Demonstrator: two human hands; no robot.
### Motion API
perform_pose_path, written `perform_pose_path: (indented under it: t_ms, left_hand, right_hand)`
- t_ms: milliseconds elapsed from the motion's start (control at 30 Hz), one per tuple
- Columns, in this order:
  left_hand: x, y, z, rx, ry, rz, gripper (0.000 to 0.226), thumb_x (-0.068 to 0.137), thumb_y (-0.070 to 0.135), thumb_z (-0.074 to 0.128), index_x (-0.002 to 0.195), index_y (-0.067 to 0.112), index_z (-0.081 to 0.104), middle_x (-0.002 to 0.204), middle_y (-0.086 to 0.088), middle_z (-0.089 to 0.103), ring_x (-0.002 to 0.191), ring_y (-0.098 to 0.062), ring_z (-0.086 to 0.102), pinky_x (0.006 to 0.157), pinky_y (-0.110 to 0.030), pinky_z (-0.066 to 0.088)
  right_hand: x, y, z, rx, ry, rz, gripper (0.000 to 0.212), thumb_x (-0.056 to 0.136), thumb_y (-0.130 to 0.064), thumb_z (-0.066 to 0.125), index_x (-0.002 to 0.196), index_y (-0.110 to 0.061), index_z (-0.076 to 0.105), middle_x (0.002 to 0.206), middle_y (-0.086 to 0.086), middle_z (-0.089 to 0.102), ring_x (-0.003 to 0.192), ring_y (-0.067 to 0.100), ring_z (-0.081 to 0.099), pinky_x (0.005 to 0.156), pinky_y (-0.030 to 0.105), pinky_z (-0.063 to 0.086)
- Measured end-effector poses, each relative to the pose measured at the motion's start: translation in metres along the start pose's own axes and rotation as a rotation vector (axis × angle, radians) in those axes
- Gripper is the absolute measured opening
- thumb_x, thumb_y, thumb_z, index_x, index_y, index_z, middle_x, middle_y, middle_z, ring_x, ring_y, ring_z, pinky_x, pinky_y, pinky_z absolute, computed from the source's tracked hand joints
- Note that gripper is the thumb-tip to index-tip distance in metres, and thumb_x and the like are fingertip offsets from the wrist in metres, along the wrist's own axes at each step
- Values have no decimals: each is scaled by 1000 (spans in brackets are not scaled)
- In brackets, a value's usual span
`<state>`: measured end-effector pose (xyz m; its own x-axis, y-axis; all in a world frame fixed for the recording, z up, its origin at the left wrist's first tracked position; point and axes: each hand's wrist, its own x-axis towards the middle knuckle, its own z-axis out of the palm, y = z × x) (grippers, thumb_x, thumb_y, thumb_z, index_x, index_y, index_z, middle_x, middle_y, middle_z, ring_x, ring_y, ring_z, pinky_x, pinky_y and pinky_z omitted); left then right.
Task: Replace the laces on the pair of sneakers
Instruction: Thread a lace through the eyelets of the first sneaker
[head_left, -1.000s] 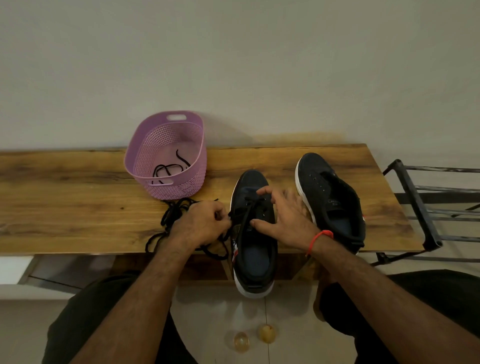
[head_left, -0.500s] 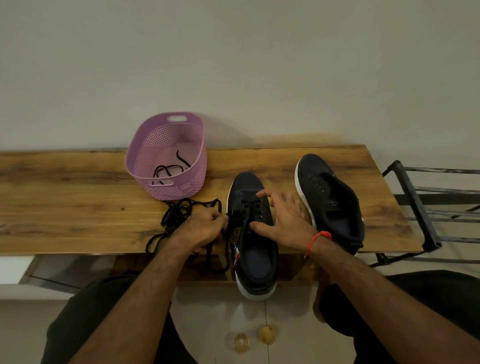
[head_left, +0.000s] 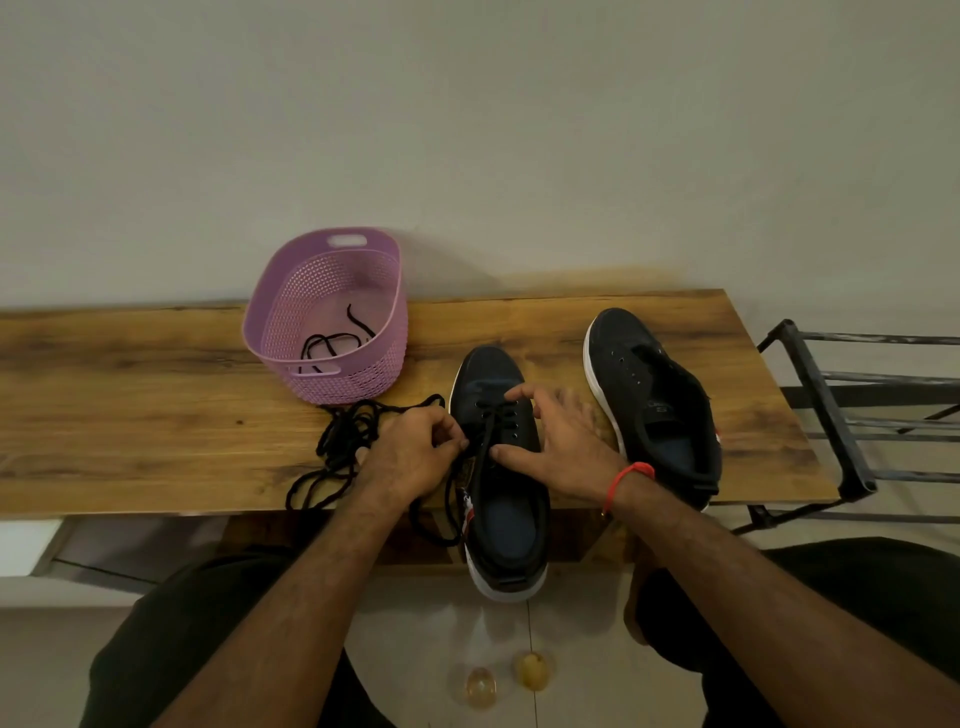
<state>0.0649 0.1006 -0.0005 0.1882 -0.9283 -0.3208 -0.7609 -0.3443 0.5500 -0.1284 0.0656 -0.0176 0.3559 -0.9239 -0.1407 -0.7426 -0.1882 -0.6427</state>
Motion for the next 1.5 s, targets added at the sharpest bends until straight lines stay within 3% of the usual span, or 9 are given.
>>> perform_pose_path:
  t_ms: [133,433,600,767,933,1133,1300,1500]
  left_hand:
    - [2,-4,2,44,19,12,7,94,43,66,88,41,61,95,22,59,98,-4,48,92,-47,28]
    - [6,-4,-1,89,-18,38,12,95,41,63,83,39,62,92,22,57,93,-2,46,92,-50,27]
    - [4,7,1,-8,147,60,11,95,35,60,85,34,57,84,16,62,80,2,49,92,-45,26]
    - [2,13,-2,-37,212,111,11,95,36,66,88,40,57,87,20,62,83,7,50,93,-43,25]
    - [1,15,-5,-42,154,97,19,95,37,67,114,40,65,87,24,64,94,-1,59,104,-50,34]
    - [1,4,-16,-33,12,28,28,94,29,70,121,30,69,93,18,69,107,-12,66,103,-56,46]
    - [-5,7,-17,22,70,100,14,97,29,66,107,36,74,86,26,60,102,-7,63,102,-54,47]
    - [-11,22,-9,-94,142,205,13,99,31,62,94,43,66,86,19,71,89,3,64,89,-42,56]
  right_hand:
    - [0,0,0,0,-4,-1,66,78,-56,72,133,-43,37,125,-1,37,120,19,38,92,32,28]
    - [1,2,-1,3,0,-23,68,76,-59,73,132,-46,36,124,-3,37,119,17,39,91,30,28]
    - [1,3,-1,24,-13,-12,71,75,-59,74,133,-46,36,124,-3,36,120,17,39,92,31,29]
    - [0,2,-2,25,-24,-3,72,75,-59,75,134,-43,37,128,-2,39,121,19,40,92,31,29]
    - [-2,0,-3,44,-18,-6,70,75,-58,75,133,-42,39,127,-1,38,122,20,40,95,32,30]
    - [-3,1,-3,60,-23,4,70,75,-58,75,134,-40,40,124,1,38,121,23,41,98,37,34]
    - [-2,3,-5,70,-30,21,74,74,-60,76,135,-39,39,121,0,35,119,24,38,98,37,35]
    - [-2,4,-5,110,-30,27,74,73,-60,76,135,-38,40,122,1,35,120,24,36,95,33,32]
